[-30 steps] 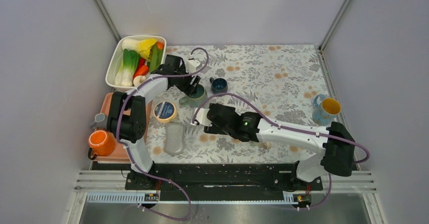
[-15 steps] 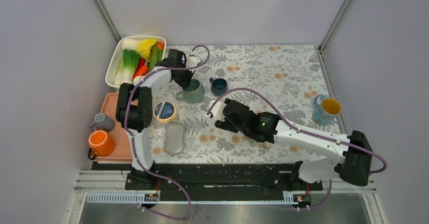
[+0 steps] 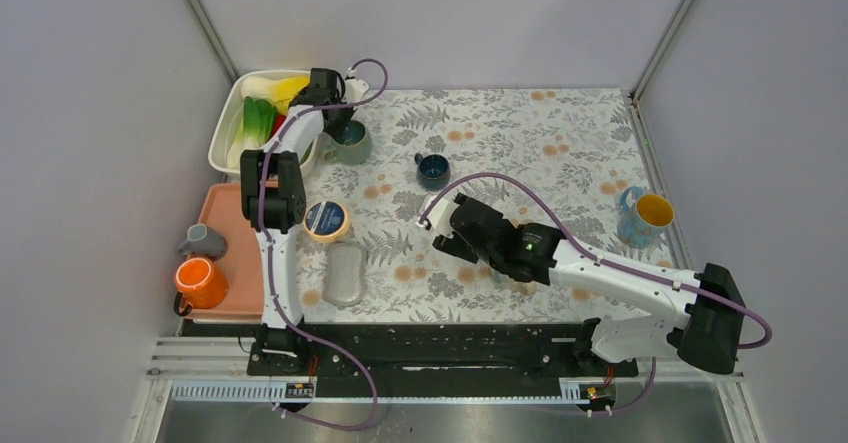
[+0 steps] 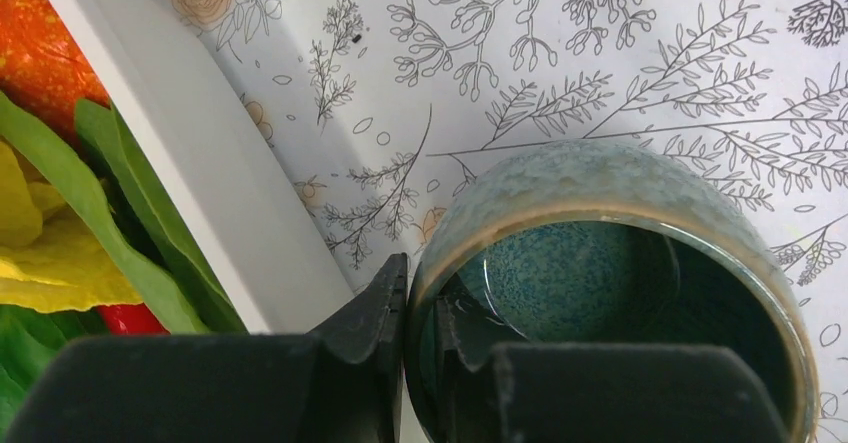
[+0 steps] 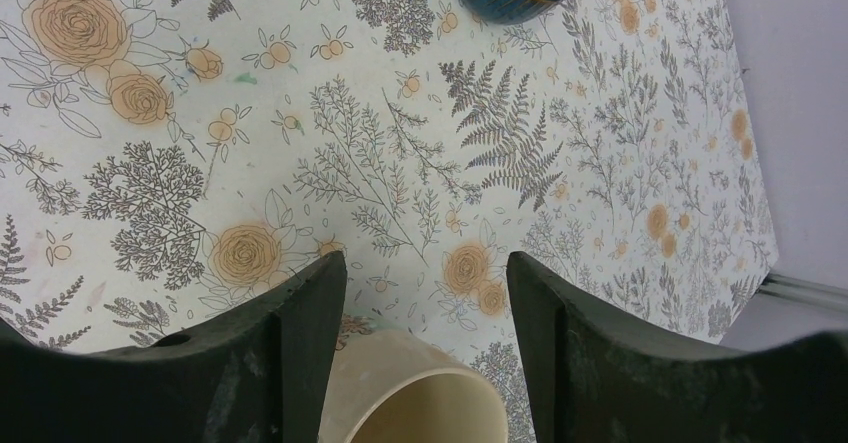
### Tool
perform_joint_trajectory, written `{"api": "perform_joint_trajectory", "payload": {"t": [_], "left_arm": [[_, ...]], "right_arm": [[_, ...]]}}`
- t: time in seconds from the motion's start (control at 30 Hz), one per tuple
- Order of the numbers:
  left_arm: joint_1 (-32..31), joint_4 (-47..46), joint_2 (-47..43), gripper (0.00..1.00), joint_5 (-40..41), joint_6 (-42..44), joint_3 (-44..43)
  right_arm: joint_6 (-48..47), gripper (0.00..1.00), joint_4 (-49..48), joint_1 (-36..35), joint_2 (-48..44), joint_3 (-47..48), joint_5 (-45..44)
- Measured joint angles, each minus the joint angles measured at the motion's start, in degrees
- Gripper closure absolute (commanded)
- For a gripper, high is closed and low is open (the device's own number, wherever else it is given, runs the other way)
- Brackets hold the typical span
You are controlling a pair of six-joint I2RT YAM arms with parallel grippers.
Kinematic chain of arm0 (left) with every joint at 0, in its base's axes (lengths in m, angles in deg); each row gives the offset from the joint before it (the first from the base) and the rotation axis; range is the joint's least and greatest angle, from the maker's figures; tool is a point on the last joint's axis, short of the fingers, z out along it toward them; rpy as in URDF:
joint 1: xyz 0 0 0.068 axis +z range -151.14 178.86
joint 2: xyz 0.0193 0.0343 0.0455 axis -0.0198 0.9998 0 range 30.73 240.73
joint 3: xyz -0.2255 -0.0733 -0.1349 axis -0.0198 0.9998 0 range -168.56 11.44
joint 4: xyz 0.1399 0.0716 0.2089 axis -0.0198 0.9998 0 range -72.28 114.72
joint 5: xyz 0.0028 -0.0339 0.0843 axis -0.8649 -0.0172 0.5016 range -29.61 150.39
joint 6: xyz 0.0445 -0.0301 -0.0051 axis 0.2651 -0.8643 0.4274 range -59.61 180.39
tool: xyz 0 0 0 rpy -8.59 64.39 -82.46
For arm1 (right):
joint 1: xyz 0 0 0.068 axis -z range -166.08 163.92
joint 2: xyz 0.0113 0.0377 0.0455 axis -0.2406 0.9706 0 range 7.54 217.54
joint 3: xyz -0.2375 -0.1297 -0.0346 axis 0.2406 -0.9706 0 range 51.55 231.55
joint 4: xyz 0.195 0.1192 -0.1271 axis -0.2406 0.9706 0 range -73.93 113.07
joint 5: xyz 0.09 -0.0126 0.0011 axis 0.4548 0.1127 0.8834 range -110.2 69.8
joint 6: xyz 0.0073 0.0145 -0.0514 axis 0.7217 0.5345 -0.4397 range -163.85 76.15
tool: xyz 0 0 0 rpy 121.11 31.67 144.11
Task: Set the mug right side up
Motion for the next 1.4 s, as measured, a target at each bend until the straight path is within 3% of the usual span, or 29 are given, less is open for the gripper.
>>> {"api": "perform_joint_trajectory", "payload": {"t": [0.2, 0.4, 0.63, 0.83, 1.07, 1.27, 1.4], "left_arm": [[-0.39, 0.04, 1.09, 0.46, 0.07, 1.31, -1.49], [-0.48, 1.16, -2.67, 0.32, -2.25, 1.75, -0.17], [-0.17, 4.42, -23.78, 0.29, -6.56, 4.39, 5.03], [1.88, 9.31, -43.67, 0.14, -6.49, 8.11, 16.11], [18.34, 19.37, -50.8, 0.07, -5.44, 14.05, 34.71], [36.2, 24.76, -52.22, 0.01, -6.97, 19.87, 37.09], [42.18, 24.85, -52.15, 0.01, -8.55, 22.75, 37.09]], "right_arm": [[0.66, 0.3, -0.02, 0.02, -1.01, -0.52, 0.0], [1.57, 0.3, 0.09, 0.02, -2.4, -0.94, 0.0], [4.81, 0.28, 0.15, 0.44, -3.08, -0.96, 0.13], [9.2, 0.24, 0.11, 3.23, -3.17, -1.33, 0.79], [11.63, 0.19, 0.13, 3.72, -3.93, -1.92, 3.8], [12.26, 0.15, 0.13, 3.74, -4.37, -1.95, 5.92], [12.7, 0.13, 0.13, 3.74, -4.24, -1.95, 6.93]]}}
